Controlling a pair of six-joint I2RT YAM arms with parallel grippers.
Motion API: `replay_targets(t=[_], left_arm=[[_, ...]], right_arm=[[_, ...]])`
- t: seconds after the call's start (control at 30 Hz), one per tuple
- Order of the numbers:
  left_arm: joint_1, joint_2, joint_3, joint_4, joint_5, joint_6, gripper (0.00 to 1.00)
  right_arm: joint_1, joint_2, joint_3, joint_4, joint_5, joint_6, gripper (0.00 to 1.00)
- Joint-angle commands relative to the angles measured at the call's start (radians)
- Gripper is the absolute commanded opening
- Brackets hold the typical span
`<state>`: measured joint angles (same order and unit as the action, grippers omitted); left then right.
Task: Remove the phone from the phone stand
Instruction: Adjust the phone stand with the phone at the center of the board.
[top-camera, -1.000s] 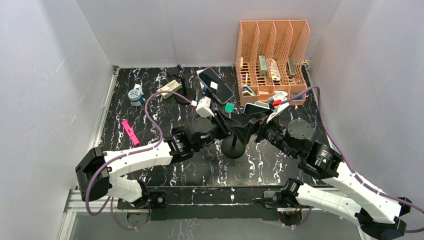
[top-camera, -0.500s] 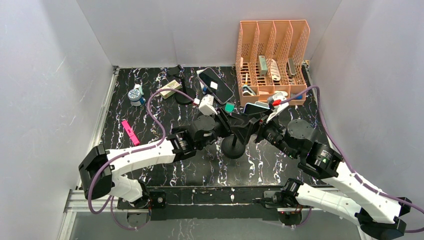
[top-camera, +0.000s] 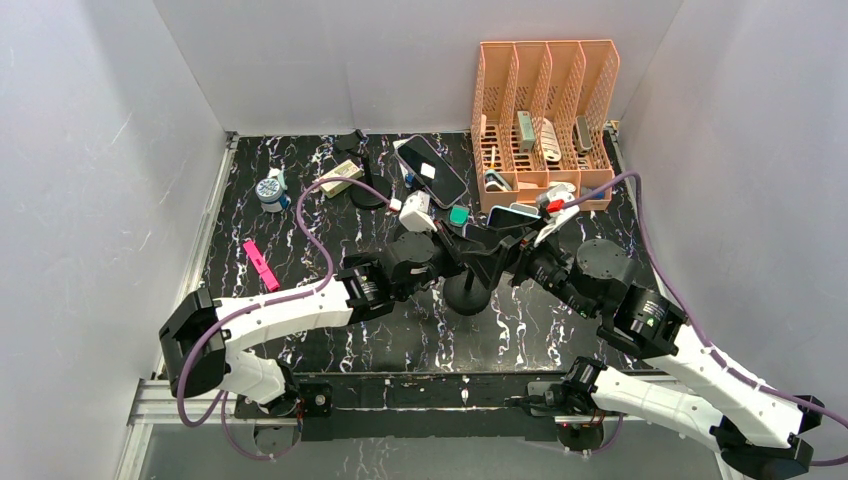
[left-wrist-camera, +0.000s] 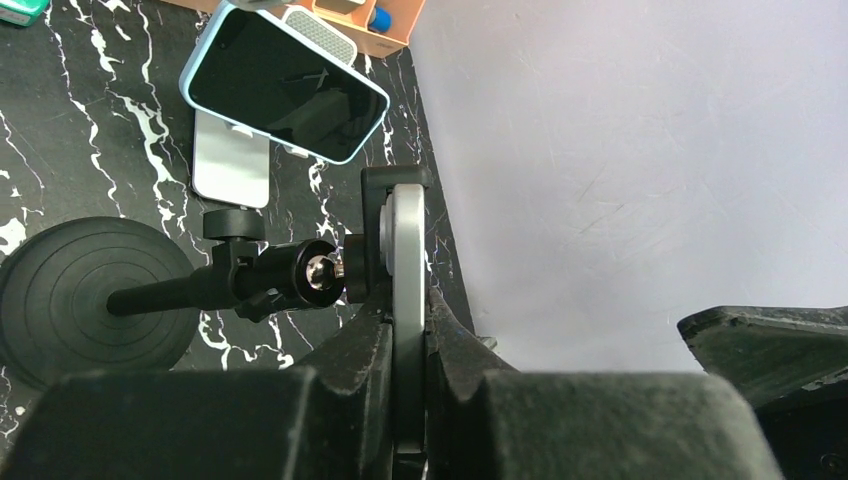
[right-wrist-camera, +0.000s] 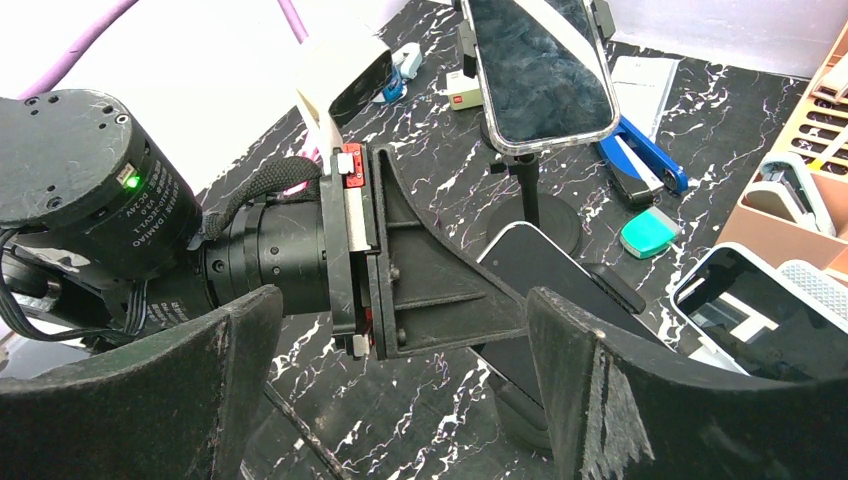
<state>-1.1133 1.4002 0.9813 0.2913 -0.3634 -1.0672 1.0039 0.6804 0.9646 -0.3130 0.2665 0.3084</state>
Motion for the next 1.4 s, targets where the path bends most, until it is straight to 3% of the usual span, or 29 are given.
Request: replay_targets(t=[0.0,0.63,0.97,1.17,1.37], left_arm=[[-0.006,-0.041,0.033,-0.033,-0.052,0.027,0.00],[0.037,-0.305,-0.002,-0.247,0.069,0.189,0.00],[0.300,-0.348,-0.072,-0.223,0.481,0.200,0.00],[0.437,-0.288,-0.062,-0.172,0.786,0.234,0.00],[0.531,-0.225,-0.086,-0.087,1.019,0.189,0.00]], right_arm=[[0.002,-0.009,0.001,0.035,0.002,0.001,0.99],[0.002,0.097,0.111,-0.032,-0.066,-0.126,0.99],[0.002,0.136,0.123,-0.092,-0.186,-0.225,0.99],[0.002,0.159,0.106,-0.139,-0.287,-0.273,0.99],[0.002,0.184,0.064,-0.163,-0.226,-0.287,0.99]])
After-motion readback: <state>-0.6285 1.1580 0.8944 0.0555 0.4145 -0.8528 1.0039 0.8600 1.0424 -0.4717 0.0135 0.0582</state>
